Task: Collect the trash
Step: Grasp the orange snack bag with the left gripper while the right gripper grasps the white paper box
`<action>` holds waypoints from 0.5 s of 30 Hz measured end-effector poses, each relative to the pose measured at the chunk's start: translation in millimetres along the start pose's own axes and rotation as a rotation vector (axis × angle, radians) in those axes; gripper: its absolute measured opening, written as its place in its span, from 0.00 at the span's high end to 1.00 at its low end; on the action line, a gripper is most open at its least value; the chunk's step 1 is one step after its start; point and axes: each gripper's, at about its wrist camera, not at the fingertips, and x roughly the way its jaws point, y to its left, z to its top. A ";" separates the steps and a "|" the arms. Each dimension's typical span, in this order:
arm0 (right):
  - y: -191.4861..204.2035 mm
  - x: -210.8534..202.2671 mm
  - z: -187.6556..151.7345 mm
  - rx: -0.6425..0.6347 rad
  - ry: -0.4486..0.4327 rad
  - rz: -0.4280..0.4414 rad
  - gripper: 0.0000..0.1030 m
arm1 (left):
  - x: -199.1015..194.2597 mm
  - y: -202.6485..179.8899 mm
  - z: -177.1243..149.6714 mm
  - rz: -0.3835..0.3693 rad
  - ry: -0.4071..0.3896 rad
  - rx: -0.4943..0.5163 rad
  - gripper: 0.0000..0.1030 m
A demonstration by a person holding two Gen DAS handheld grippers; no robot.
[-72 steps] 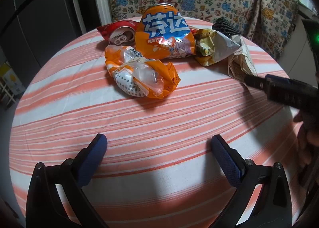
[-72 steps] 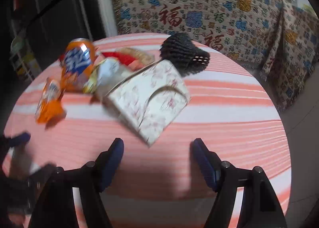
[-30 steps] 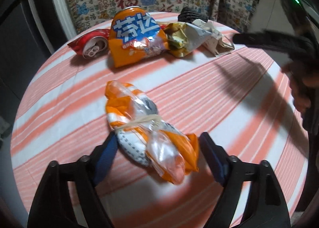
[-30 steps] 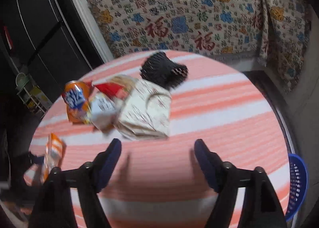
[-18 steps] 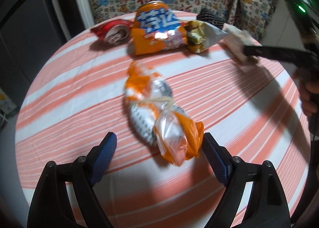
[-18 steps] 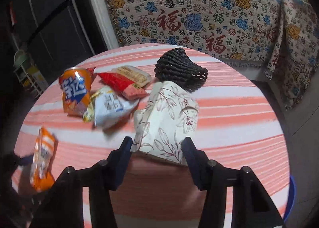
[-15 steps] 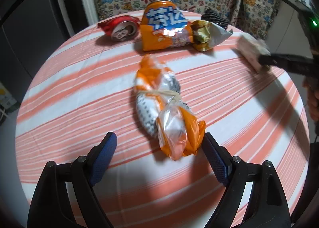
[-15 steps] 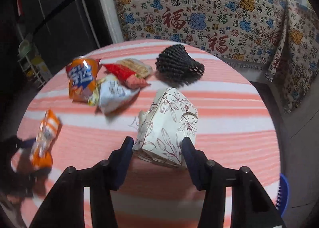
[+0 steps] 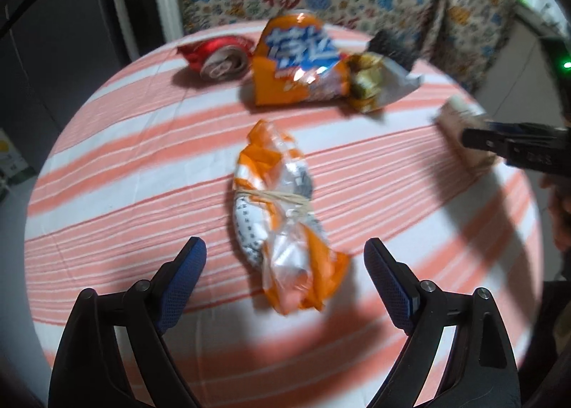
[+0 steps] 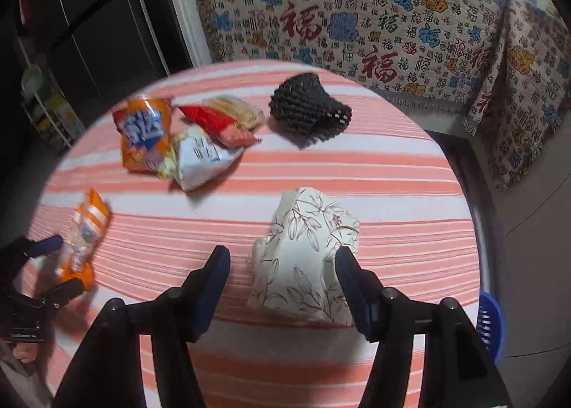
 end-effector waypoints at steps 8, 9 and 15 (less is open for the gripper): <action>-0.1 -24.6 -20.8 -0.007 -0.041 -0.003 0.62 | -15.8 1.0 -7.3 -0.075 -0.051 -0.024 0.52; -0.9 -30.1 -22.0 -0.007 -0.046 0.013 0.62 | -17.6 0.0 -7.5 -0.084 -0.054 -0.028 0.52; -2.9 -51.9 -33.0 -0.016 -0.075 0.080 0.62 | -31.0 -21.1 -6.9 -0.140 -0.071 -0.027 0.52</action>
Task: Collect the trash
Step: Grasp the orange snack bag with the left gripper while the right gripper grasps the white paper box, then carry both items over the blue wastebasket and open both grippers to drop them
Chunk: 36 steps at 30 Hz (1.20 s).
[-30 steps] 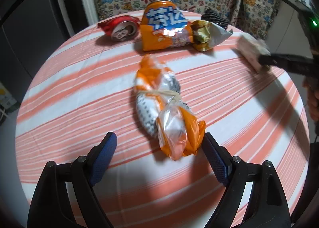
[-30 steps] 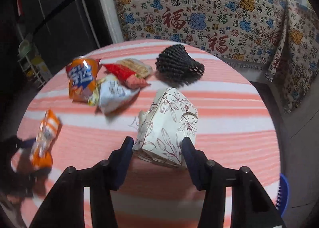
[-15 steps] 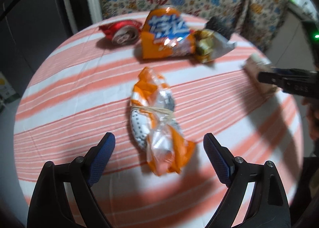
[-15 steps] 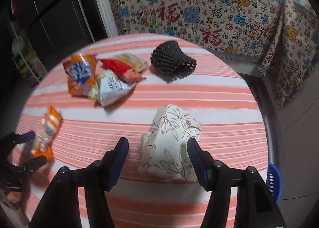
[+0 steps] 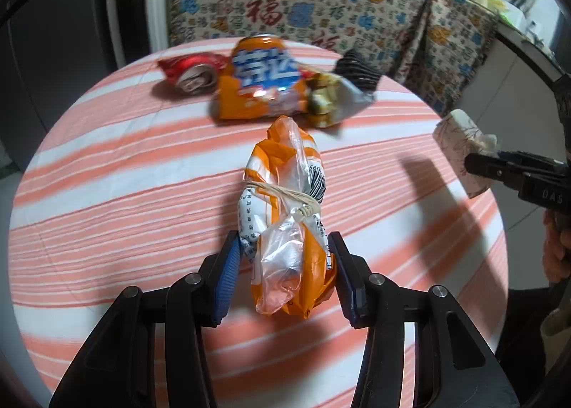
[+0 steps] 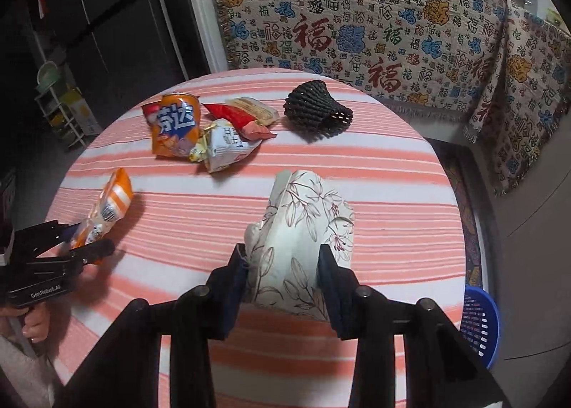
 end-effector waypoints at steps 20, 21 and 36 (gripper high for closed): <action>-47.9 -49.7 -37.2 0.073 -0.053 0.034 0.62 | -0.6 -121.7 17.2 -0.095 -0.021 0.131 0.52; -50.5 -51.1 -39.0 0.077 -0.054 0.032 0.62 | -0.4 -125.5 17.6 -0.098 -0.021 0.136 0.52; -121.1 -76.3 -64.5 0.175 -0.068 -0.054 0.62 | 6.6 -205.4 26.7 -0.205 -0.014 0.235 0.52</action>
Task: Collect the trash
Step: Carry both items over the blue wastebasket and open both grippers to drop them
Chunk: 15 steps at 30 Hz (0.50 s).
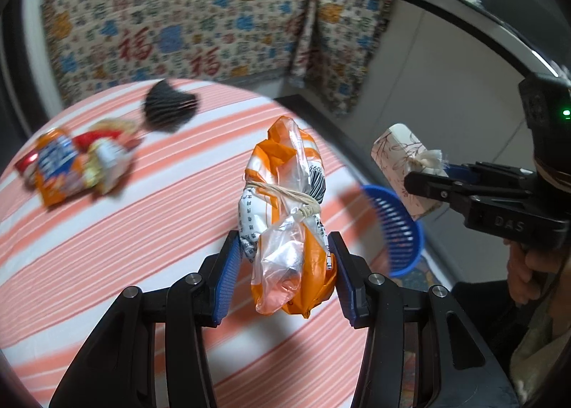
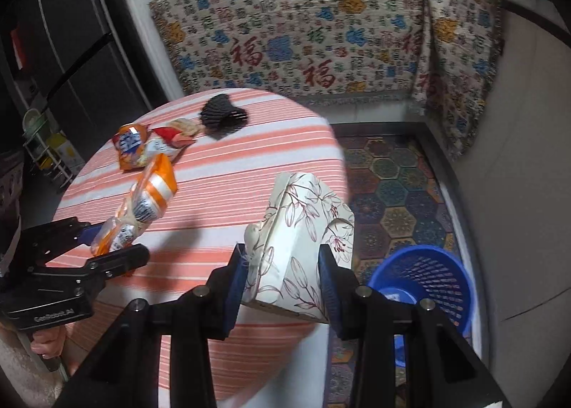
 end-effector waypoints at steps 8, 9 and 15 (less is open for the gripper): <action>-94.4 -15.1 -3.4 0.144 0.009 -0.116 0.62 | 43.6 -66.8 36.8 -0.127 0.024 0.066 0.52; -105.6 -15.6 -3.9 0.166 0.008 -0.119 0.62 | 48.7 -74.8 39.5 -0.135 0.023 0.077 0.52; -164.4 -5.0 -21.1 0.265 -0.007 -0.160 0.62 | 89.7 -116.5 51.3 -0.172 0.046 0.140 0.52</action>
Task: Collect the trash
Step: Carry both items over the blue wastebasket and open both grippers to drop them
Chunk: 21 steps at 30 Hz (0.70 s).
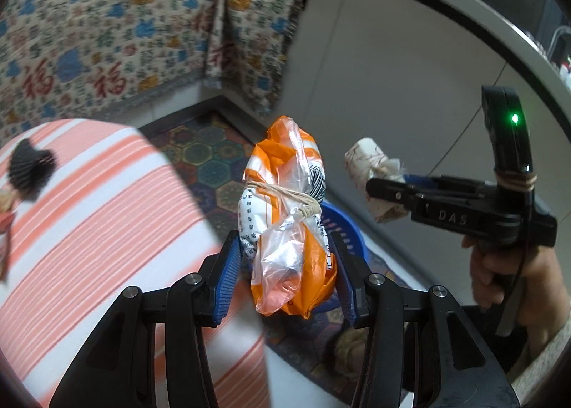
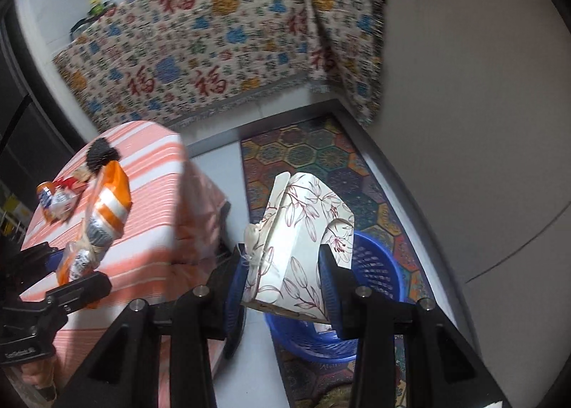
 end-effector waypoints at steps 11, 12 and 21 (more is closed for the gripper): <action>-68.6 30.1 -5.4 0.152 0.049 -0.038 0.75 | 90.6 -18.3 19.3 -0.007 0.085 -0.004 0.52; -73.3 33.5 -4.7 0.162 0.056 -0.036 0.75 | 95.9 -19.5 19.4 -0.008 0.093 -0.003 0.52; -87.6 40.5 3.7 0.204 0.026 -0.082 0.72 | 129.4 -28.3 17.2 -0.007 0.151 0.020 0.45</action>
